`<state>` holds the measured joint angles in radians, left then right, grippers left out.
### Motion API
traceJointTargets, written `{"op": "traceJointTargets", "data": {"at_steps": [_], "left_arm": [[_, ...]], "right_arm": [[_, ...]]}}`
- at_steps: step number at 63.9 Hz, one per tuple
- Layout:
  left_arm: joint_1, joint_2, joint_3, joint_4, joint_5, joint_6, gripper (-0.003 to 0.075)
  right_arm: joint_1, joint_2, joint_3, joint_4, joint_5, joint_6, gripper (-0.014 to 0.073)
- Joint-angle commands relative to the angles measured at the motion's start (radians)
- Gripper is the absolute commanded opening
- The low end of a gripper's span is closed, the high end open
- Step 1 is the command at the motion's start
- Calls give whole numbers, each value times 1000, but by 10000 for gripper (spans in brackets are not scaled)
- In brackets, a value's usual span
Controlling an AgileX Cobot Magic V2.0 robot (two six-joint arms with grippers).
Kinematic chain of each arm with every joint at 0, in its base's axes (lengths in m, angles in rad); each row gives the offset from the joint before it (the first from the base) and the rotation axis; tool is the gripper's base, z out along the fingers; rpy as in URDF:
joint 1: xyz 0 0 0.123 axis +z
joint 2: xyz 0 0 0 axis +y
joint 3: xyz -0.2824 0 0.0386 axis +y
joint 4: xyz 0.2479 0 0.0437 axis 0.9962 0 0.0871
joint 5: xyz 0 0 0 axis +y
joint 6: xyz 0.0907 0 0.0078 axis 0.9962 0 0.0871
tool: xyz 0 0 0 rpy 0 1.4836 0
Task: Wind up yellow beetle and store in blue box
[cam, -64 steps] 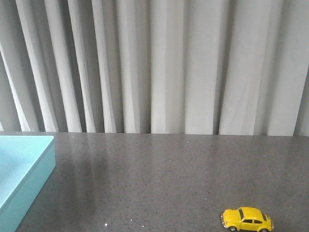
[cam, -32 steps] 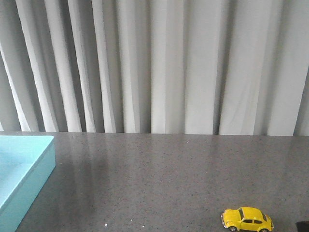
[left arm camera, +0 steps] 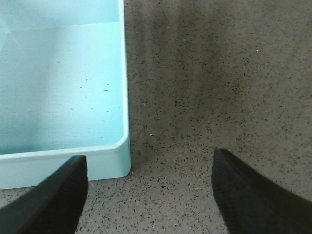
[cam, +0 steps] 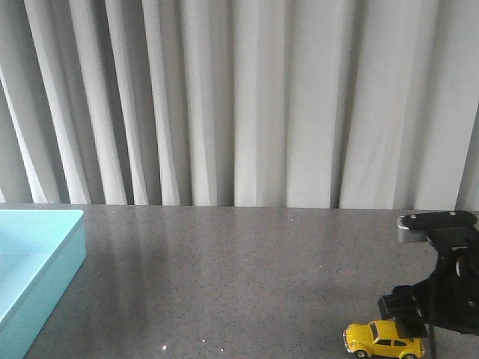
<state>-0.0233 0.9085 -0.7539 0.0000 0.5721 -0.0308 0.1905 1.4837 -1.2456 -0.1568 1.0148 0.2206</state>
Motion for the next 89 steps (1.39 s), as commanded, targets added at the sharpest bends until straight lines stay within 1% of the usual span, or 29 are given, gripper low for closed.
{"op": "traceJointTargets", "data": {"at_steps": [1,9,14,26,41,53,89], "left_arm": [[0,-3,-31,-6,-63,-4,524],[0,-3,-31,-6,-63,-4,524],[0,-3,-31,-6,-63,-4,524],[0,-3,-31,-6,-62,-4,524],[0,-3,-31,-6,-61,-4,524],[0,-3,-31,-6,-60,-4,524],[0,-3,-31,-5,-60,-4,524]], "right_arm": [[-23,54,-115,28,43,7,545],[-73,142,-211,151,105,-50,545],[-84,180,-250,204,113,-88,545],[-84,247,-298,206,123,-89,545],[-84,334,-372,165,150,-68,545],[-84,383,-425,165,164,-68,545],[-84,477,-427,157,185,-63,545]]}}
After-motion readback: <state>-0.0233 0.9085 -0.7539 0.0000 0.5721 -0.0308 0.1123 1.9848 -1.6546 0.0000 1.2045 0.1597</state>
